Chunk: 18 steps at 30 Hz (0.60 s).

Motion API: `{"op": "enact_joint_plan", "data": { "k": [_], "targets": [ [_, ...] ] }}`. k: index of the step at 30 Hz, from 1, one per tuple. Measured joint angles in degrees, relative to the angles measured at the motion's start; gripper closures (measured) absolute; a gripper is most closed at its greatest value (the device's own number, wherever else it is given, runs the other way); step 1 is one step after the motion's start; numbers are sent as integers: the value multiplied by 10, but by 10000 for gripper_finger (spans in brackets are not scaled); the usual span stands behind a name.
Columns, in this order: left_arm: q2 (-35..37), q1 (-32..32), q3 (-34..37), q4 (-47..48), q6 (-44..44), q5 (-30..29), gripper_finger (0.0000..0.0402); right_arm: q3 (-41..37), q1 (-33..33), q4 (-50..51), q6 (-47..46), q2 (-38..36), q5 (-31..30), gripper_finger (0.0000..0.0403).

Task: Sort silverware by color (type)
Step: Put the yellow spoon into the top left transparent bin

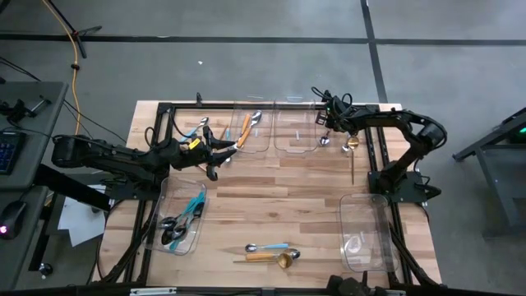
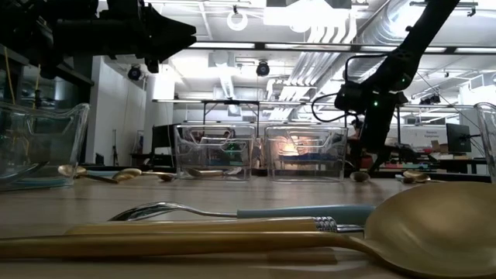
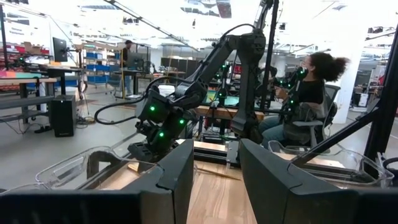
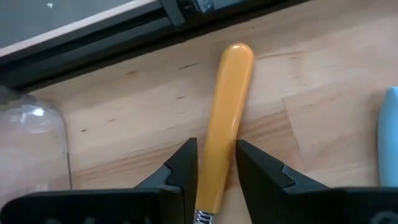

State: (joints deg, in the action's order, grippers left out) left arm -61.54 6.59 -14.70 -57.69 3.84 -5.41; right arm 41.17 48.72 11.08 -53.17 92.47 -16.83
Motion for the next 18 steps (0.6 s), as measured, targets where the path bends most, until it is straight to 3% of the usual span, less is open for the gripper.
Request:
{"op": "enact_joint_plan", "data": {
  "k": [18],
  "targets": [
    [0,0,0,0,0,0,282,0,3,39,37,-13,45,311]
  ]
}}
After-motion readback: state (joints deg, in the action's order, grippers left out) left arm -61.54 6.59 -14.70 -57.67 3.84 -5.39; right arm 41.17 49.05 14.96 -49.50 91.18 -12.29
